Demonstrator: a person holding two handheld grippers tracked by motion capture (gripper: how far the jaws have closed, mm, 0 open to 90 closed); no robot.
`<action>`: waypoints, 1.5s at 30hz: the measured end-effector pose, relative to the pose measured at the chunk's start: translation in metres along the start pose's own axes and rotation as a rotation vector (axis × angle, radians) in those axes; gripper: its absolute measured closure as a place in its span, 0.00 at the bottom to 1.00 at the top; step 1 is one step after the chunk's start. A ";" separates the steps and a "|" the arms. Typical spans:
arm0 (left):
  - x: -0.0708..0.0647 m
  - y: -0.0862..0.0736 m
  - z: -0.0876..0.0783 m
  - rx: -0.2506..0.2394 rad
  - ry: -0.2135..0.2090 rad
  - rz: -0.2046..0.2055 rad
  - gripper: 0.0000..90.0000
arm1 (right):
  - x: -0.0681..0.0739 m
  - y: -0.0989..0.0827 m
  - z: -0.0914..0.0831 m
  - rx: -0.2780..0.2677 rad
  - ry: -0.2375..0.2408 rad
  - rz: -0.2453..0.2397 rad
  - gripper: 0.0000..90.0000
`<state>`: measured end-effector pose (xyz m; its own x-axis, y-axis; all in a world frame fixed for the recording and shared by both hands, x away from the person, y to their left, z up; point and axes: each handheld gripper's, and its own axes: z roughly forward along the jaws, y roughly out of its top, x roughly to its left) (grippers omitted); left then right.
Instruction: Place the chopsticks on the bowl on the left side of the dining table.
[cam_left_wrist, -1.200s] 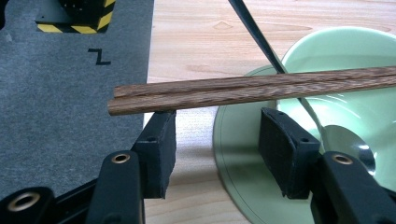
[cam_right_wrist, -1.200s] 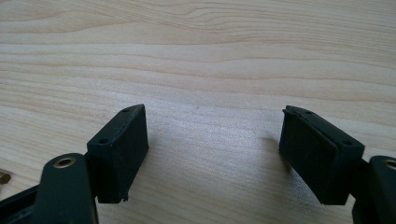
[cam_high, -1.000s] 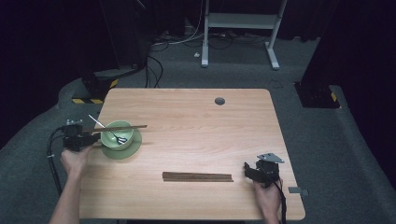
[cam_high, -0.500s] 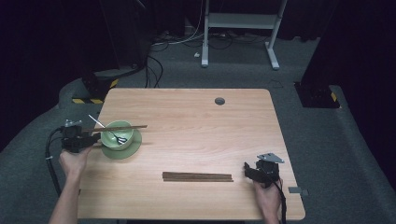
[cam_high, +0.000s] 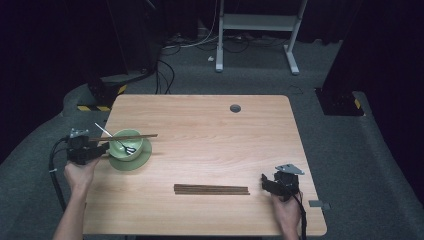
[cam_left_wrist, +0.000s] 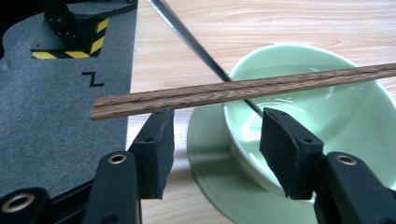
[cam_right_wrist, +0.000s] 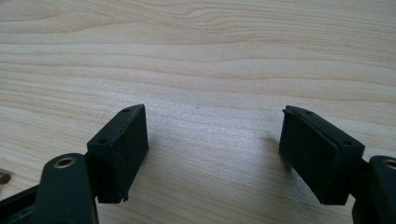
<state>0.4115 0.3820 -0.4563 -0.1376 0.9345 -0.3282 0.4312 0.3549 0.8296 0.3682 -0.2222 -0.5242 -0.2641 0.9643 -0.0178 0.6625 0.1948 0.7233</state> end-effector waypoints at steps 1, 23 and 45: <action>-0.002 0.000 0.000 -0.008 -0.003 -0.003 0.50 | 0.000 0.000 0.000 0.000 0.000 0.000 0.26; -0.042 0.004 0.012 -0.007 -0.078 0.031 0.47 | 0.000 0.000 0.000 0.000 0.000 0.000 0.26; -0.055 0.009 0.040 -0.026 -0.051 0.029 0.46 | 0.000 0.000 0.000 0.000 0.000 0.000 0.26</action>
<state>0.4589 0.3326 -0.4495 -0.0791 0.9420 -0.3260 0.4113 0.3288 0.8502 0.3682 -0.2222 -0.5242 -0.2642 0.9643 -0.0180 0.6624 0.1950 0.7233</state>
